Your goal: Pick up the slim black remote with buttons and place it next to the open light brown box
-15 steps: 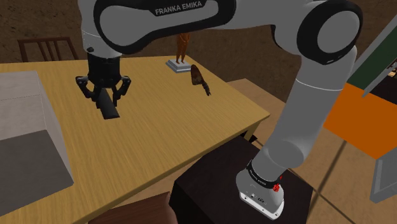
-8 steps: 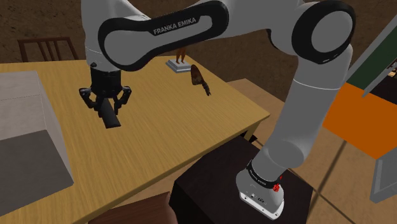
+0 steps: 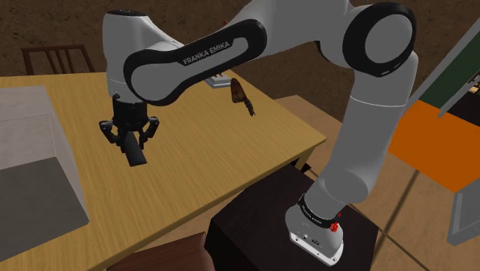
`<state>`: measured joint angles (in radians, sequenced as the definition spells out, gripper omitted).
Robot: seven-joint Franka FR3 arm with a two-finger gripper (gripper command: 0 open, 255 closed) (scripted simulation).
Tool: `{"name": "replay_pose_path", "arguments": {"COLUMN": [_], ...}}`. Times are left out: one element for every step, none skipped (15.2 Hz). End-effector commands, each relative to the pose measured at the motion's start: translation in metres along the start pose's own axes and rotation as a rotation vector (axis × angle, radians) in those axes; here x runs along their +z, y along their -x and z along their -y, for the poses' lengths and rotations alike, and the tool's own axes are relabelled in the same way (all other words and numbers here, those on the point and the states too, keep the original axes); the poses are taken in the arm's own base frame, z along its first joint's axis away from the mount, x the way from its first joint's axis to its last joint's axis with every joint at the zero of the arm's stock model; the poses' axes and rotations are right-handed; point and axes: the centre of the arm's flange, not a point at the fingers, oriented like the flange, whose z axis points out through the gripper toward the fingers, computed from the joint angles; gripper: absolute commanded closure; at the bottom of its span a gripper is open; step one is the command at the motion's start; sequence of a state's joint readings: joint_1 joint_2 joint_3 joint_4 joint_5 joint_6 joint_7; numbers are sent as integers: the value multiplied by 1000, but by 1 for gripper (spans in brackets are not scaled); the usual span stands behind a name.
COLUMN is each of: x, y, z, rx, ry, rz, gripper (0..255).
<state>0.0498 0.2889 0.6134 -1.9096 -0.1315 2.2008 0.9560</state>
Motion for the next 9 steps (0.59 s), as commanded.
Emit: {"name": "replay_pose_path", "arguments": {"x": [11,16,21,26,32,37,42,49,49], "y": [-1,-1,-1,-1,-1,-1,-1,-1,-1], "z": [-1,-1,-2,-2,-3,-3,-3,-4,-4], "rx": [0,0,0,0,0,0,0,0,0], "ry": [0,0,0,0,0,0,0,0,0], "rz": [0,0,0,0,0,0,0,0,0], "gripper": [255,255,255,255,255,255,255,255,255]}}
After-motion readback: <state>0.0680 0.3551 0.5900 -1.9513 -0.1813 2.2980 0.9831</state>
